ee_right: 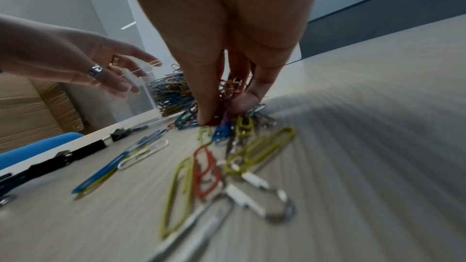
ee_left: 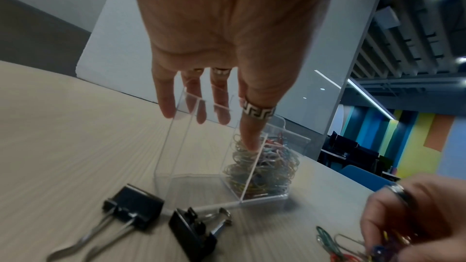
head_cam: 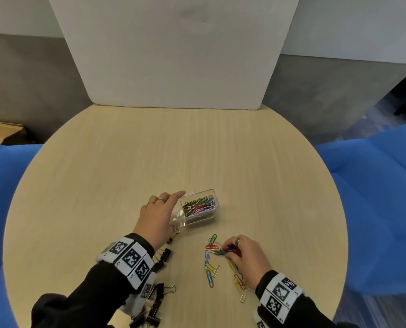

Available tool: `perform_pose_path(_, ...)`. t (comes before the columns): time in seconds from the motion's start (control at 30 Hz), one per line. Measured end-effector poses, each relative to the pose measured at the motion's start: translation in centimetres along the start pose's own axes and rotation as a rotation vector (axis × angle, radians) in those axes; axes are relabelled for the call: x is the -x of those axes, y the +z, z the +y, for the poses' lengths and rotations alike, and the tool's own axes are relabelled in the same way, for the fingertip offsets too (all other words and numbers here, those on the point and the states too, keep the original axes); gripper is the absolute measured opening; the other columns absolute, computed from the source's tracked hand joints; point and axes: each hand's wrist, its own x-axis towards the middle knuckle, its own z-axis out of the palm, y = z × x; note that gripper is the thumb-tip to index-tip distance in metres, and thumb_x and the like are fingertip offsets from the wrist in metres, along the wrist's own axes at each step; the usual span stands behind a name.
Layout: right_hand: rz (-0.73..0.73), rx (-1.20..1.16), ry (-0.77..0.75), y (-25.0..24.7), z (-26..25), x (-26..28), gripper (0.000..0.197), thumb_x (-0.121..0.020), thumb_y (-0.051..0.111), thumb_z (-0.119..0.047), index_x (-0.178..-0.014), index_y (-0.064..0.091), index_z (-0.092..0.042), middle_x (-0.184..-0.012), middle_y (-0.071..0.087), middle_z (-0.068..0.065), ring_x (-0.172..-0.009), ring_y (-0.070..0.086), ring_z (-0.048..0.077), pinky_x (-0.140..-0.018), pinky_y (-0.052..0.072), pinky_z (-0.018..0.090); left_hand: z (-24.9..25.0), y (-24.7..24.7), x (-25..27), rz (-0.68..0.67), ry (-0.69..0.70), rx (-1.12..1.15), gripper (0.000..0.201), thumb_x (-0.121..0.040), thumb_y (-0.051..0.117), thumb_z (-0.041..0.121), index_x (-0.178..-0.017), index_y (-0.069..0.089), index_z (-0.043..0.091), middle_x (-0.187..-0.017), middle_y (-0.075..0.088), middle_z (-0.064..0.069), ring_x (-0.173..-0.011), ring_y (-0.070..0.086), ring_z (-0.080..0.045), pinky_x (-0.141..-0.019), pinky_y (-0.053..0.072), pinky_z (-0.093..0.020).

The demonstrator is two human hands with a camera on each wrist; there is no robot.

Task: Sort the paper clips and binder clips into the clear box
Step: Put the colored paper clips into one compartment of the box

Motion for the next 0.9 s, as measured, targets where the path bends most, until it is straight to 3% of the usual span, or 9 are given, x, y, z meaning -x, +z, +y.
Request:
perform_pose_path(0.13, 0.034, -0.054, 0.003, -1.9, -1.1, -0.5, 0.019, -0.083, 0.064, -0.013, -0.084, 0.062, -0.032, -0.09, 0.061, -0.009, -0.085, 0.055, 0.001, -0.077, 0.041, 0.007, -0.2, 0.3, 0.3, -0.018, 0.023, 0.054, 0.075, -0.084, 0.062, 0.015, -0.144, 0.021, 0.033, -0.131, 0.046, 0.0, -0.114, 0.04, -0.023, -0.096, 0.039, -0.035)
perform_pose_path(0.23, 0.099, -0.094, -0.071, -3.7, -3.1, -1.3, 0.018, -0.083, 0.065, -0.015, -0.087, 0.063, -0.032, -0.088, 0.06, -0.013, -0.083, 0.053, -0.005, -0.072, 0.039, 0.004, -0.1, 0.4, 0.4, -0.018, 0.023, 0.072, 0.075, -0.084, 0.063, 0.016, -0.143, 0.021, 0.035, -0.128, 0.046, 0.001, -0.112, 0.039, -0.023, -0.097, 0.039, -0.035)
perform_pose_path(0.37, 0.181, -0.04, -0.223, -4.9, -6.3, -3.1, 0.015, -0.083, 0.065, -0.016, -0.097, 0.069, -0.021, -0.093, 0.063, -0.008, -0.09, 0.055, 0.006, -0.085, 0.042, 0.015, -0.1, 0.5, 0.5, -0.02, 0.009, 0.088, 0.075, -0.083, 0.064, 0.017, -0.143, 0.021, 0.036, -0.128, 0.045, 0.0, -0.112, 0.038, -0.023, -0.097, 0.039, -0.036)
perform_pose_path(0.57, 0.151, 0.008, -0.306, -3.8, -8.7, -5.5, 0.017, -0.085, 0.061, -0.012, -0.1, 0.069, -0.016, -0.099, 0.065, 0.001, -0.096, 0.055, 0.013, -0.092, 0.043, 0.026, -0.2, 0.6, 0.6, -0.017, 0.008, 0.131, 0.075, -0.083, 0.063, 0.016, -0.142, 0.022, 0.036, -0.126, 0.044, 0.0, -0.111, 0.037, -0.023, -0.097, 0.038, -0.034)
perform_pose_path(0.77, 0.116, 0.118, -0.383, -2.8, -7.6, -5.8, 0.032, -0.086, 0.06, -0.018, -0.118, 0.061, -0.022, -0.113, 0.063, -0.003, -0.103, 0.056, 0.012, -0.092, 0.042, 0.023, -0.1, 0.7, 0.5, -0.017, 0.0, 0.176, 0.074, -0.084, 0.063, 0.015, -0.142, 0.022, 0.036, -0.125, 0.043, 0.0, -0.111, 0.035, -0.022, -0.098, 0.035, -0.03)
perform_pose_path(0.9, 0.27, 0.103, -0.525, -3.2, -5.9, -5.3, 0.026, -0.082, 0.063, -0.027, -0.106, 0.065, -0.017, -0.101, 0.066, -0.003, -0.091, 0.061, 0.014, -0.083, 0.05, 0.026, -0.1, 0.8, 0.5, -0.02, 0.002, 0.172, 0.075, -0.084, 0.063, 0.014, -0.142, 0.021, 0.036, -0.127, 0.042, 0.0, -0.112, 0.035, -0.021, -0.097, 0.036, -0.03)
